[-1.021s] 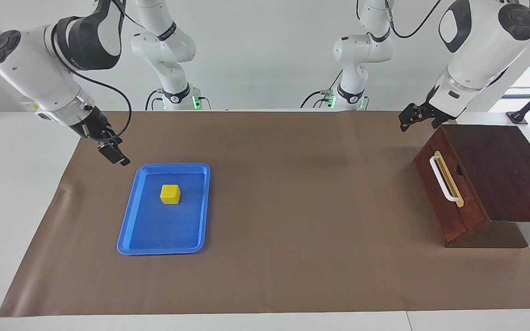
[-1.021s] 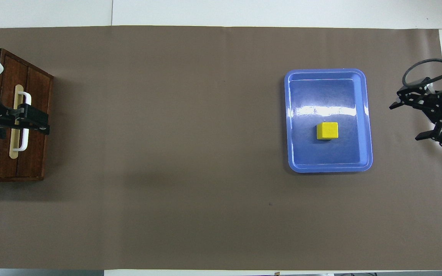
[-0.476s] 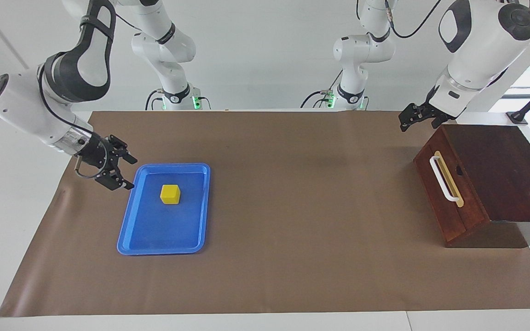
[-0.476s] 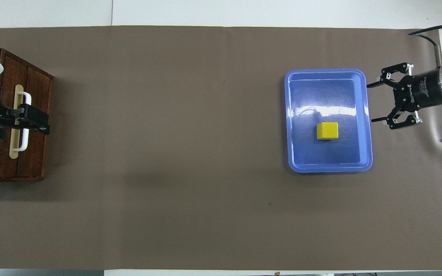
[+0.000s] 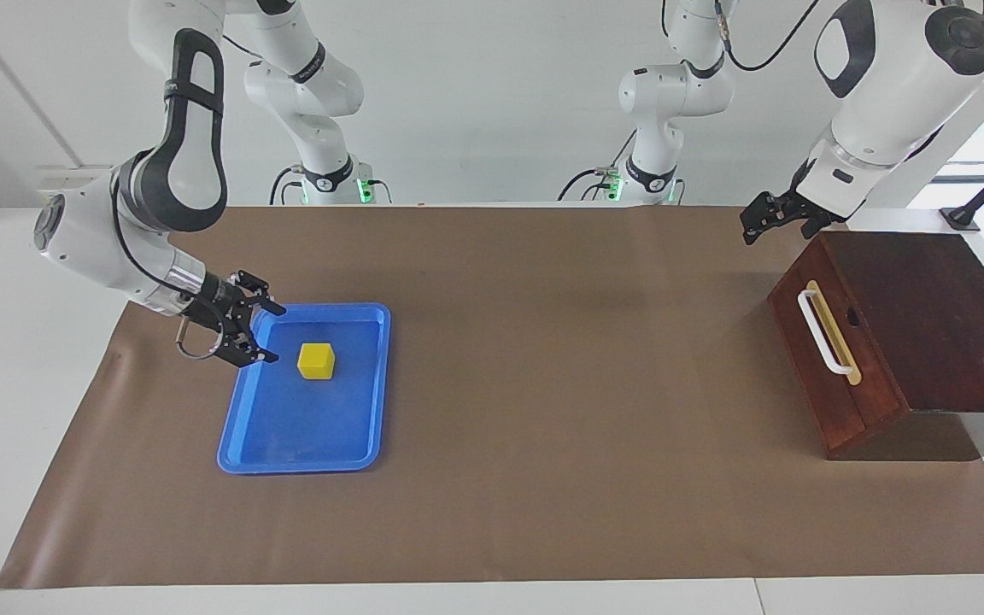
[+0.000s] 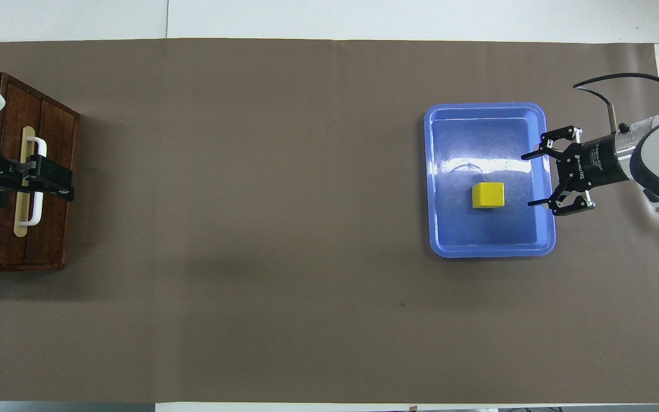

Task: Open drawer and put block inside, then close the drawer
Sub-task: 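Reach the right gripper over the blue tray to the yellow block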

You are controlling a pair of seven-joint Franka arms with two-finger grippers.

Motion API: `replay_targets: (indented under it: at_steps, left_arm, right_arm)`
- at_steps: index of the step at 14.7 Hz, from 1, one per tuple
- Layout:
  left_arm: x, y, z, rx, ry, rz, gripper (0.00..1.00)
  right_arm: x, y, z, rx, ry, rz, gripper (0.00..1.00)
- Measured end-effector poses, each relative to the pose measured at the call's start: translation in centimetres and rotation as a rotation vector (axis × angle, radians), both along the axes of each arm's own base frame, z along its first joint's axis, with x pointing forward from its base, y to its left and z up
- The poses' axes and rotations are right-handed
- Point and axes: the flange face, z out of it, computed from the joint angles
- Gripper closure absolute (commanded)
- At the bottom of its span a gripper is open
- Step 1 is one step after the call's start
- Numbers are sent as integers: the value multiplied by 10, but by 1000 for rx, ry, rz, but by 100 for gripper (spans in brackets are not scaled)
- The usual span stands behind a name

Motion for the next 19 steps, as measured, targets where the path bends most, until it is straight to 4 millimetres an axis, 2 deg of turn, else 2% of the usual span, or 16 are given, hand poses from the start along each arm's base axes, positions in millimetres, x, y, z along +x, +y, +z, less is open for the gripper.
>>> replay_targets:
  at_steps: [6,11,15,19]
  left_arm:
    - [0,0,0,0,0,0,0]
    - [0,0,0,0,0,0,0]
    - [0,0,0,0,0,0,0]
    - [0,0,0,0,0,0,0]
  right_arm:
    - [1,-12,-30,68,34,-70,5]
    - [3,-12,-55,112,38,-112,5]
    - [-6,-12,-80,130,27,-113,5]
    - [-12,-8,-91,140,19,-127,5]
